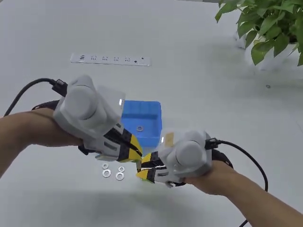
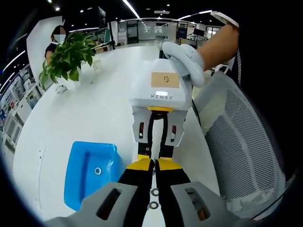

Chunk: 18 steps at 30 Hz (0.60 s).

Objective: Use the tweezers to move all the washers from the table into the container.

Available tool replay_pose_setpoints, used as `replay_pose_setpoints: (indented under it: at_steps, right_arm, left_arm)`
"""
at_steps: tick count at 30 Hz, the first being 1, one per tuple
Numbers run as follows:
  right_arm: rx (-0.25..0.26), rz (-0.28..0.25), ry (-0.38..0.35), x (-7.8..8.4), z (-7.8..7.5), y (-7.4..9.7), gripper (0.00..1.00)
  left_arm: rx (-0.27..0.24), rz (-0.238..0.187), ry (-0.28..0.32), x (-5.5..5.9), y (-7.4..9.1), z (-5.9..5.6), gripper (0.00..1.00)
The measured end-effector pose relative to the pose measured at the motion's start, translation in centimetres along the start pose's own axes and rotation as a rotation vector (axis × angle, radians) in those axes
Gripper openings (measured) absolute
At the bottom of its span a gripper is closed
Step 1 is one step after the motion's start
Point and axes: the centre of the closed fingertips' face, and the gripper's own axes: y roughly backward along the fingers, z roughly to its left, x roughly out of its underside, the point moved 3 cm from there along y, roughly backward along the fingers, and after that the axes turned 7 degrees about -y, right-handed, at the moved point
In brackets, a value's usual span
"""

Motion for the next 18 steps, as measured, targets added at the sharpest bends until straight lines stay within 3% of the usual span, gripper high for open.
replay_pose_setpoints:
  at_steps: [18]
  right_arm:
    - [-0.008,0.0,-0.021,0.41,0.01,-0.29,0.12]
  left_arm:
    - [-0.004,-0.006,0.011,0.3,-0.36,0.08,0.06]
